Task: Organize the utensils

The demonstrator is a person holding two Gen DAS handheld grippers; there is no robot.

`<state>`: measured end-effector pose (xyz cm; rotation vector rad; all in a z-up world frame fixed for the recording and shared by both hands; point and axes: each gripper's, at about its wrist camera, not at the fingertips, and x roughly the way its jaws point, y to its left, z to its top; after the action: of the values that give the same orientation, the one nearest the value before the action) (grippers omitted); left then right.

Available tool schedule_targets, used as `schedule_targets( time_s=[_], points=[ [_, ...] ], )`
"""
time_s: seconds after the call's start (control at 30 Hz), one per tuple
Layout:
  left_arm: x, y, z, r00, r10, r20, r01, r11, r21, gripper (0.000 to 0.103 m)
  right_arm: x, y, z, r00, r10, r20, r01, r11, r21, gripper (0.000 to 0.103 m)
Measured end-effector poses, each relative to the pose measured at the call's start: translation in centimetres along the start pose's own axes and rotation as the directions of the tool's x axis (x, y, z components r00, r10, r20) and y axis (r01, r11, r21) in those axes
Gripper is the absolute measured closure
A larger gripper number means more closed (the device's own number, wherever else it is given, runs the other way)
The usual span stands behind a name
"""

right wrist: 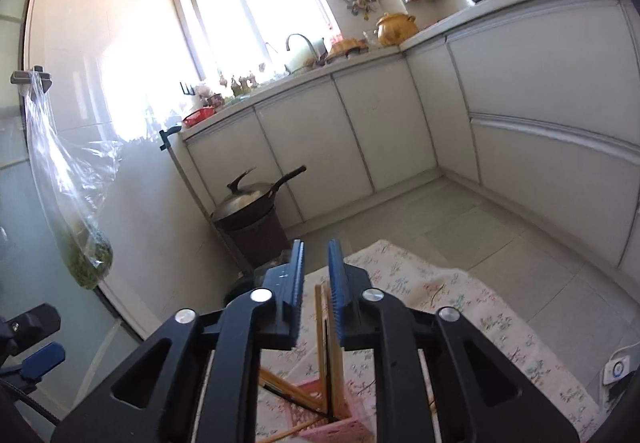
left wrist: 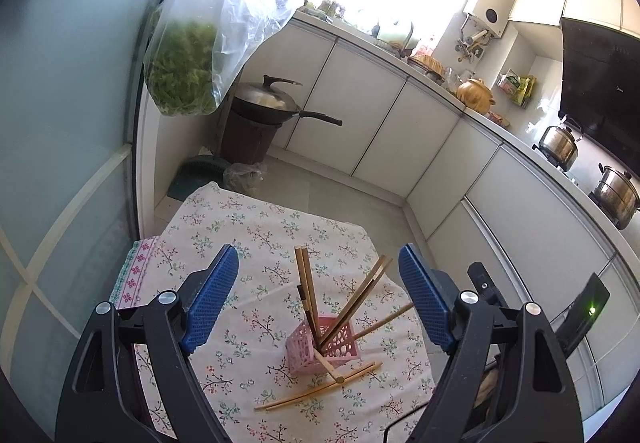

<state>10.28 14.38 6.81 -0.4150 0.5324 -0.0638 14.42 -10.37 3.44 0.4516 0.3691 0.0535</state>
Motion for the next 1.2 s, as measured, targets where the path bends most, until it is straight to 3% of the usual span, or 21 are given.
schedule_targets(
  time_s=[0.1, 0.23, 0.4, 0.53, 0.67, 0.9, 1.07, 1.2],
  points=[
    [0.0, -0.1, -0.1, 1.0, -0.006, 0.001, 0.006, 1.0, -0.004, 0.021, -1.6, -0.7, 0.8, 1.0, 0.004, 0.006, -0.004, 1.0, 0.003, 0.062],
    [0.0, -1.2, -0.5, 1.0, -0.01, -0.003, 0.011, 1.0, 0.026, 0.021, -3.1, -1.4, 1.3, 0.999, -0.028, -0.043, 0.027, 0.999, -0.022, 0.058],
    [0.2, -2.8, -1.4, 1.0, -0.003, -0.003, 0.003, 0.997, 0.083, 0.018, -3.9, -1.6, 0.9, 0.992, -0.078, -0.103, 0.071, 0.995, -0.067, 0.044],
    [0.4, -4.0, -2.4, 1.0, 0.015, -0.002, -0.015, 0.99, 0.138, 0.016, -4.8, -1.7, 0.8, 0.989, -0.099, -0.111, 0.09, 0.992, -0.087, 0.039],
    [0.7, -4.9, -3.5, 0.999, 0.034, -0.005, -0.032, 0.982, 0.187, 0.014, -5.7, -2.3, 0.7, 0.985, -0.116, -0.126, 0.107, 0.991, -0.076, 0.027],
    [0.7, -6.5, -5.2, 0.999, 0.045, -0.003, -0.043, 0.965, 0.26, 0.008, -7.3, -4.4, -0.2, 0.966, -0.227, -0.122, 0.215, 0.971, -0.099, 0.006],
    [1.2, -7.5, -6.4, 0.998, 0.05, -0.031, -0.038, 0.952, 0.303, 0.007, -8.6, -6.1, -0.9, 0.942, -0.312, -0.122, 0.291, 0.943, -0.16, 0.007],
    [1.8, -8.7, -7.6, 0.997, 0.052, -0.059, -0.028, 0.933, 0.358, 0.007, -10.3, -8.8, -1.4, 0.933, -0.321, -0.165, 0.304, 0.945, -0.12, 0.007]
  ],
)
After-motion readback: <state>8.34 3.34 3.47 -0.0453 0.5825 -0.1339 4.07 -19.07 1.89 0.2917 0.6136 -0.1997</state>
